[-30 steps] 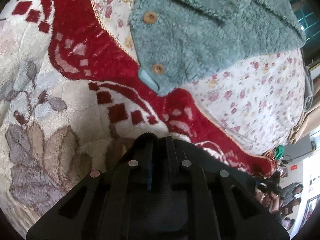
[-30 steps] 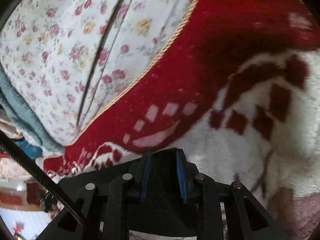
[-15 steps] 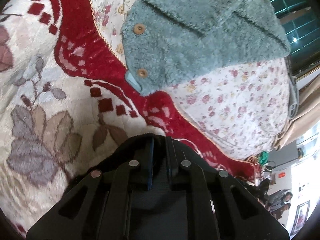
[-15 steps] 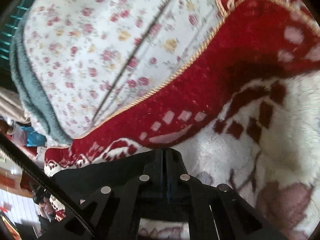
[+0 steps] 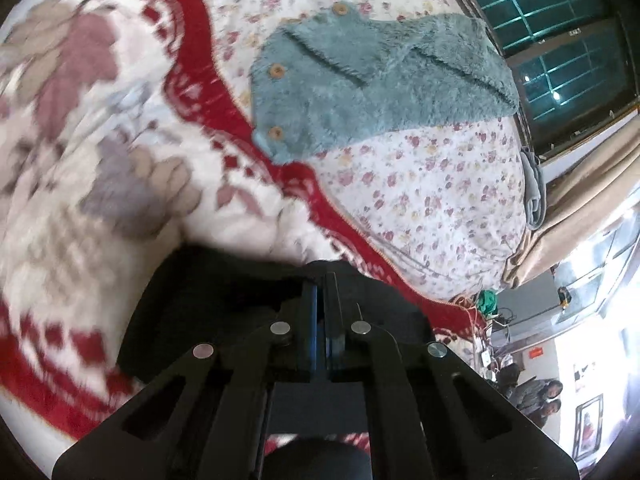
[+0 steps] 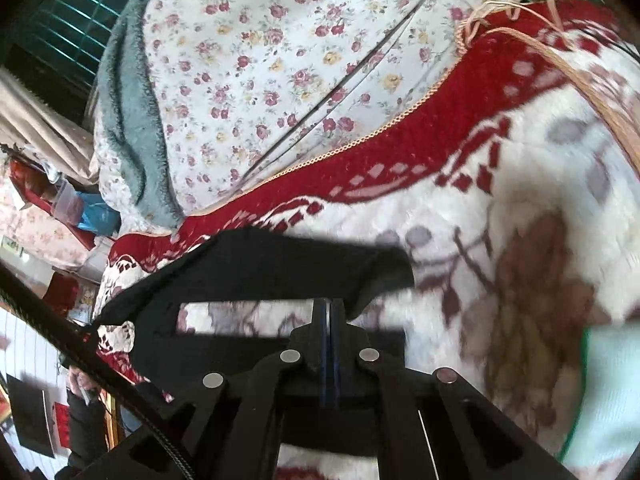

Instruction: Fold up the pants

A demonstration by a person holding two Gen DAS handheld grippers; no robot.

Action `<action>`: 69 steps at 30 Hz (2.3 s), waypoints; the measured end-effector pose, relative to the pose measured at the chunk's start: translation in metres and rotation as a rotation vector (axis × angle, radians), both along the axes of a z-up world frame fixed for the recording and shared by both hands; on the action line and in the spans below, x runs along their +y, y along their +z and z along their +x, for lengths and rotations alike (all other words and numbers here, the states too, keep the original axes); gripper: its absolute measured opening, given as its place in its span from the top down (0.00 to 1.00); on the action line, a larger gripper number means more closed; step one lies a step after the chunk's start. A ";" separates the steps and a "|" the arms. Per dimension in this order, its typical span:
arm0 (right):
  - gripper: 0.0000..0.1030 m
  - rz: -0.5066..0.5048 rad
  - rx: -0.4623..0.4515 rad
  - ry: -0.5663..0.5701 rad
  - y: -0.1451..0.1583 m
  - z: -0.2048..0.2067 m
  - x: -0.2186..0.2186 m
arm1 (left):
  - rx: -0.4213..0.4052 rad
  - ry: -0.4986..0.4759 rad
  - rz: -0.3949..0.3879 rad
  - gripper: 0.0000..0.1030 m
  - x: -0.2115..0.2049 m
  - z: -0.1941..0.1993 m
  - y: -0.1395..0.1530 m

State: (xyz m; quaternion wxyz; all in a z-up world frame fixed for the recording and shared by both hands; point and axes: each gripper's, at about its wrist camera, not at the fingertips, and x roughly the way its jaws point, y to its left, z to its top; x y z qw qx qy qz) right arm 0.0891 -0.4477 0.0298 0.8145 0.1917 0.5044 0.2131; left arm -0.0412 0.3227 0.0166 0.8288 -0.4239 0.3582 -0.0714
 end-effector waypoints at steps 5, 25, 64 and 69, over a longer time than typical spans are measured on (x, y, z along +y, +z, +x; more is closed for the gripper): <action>0.99 0.023 0.009 -0.041 -0.011 -0.015 -0.012 | 0.002 0.007 -0.069 0.99 -0.002 -0.015 -0.024; 0.52 0.533 0.465 -0.395 -0.088 0.040 0.013 | 0.004 -0.005 -0.095 1.00 -0.002 -0.009 -0.025; 0.95 0.404 0.218 -0.469 -0.050 0.014 0.013 | 0.010 0.027 -0.149 1.00 0.006 -0.015 -0.033; 0.95 0.389 0.155 -0.396 -0.020 -0.011 0.000 | -0.021 0.054 -0.156 1.00 0.016 -0.030 -0.024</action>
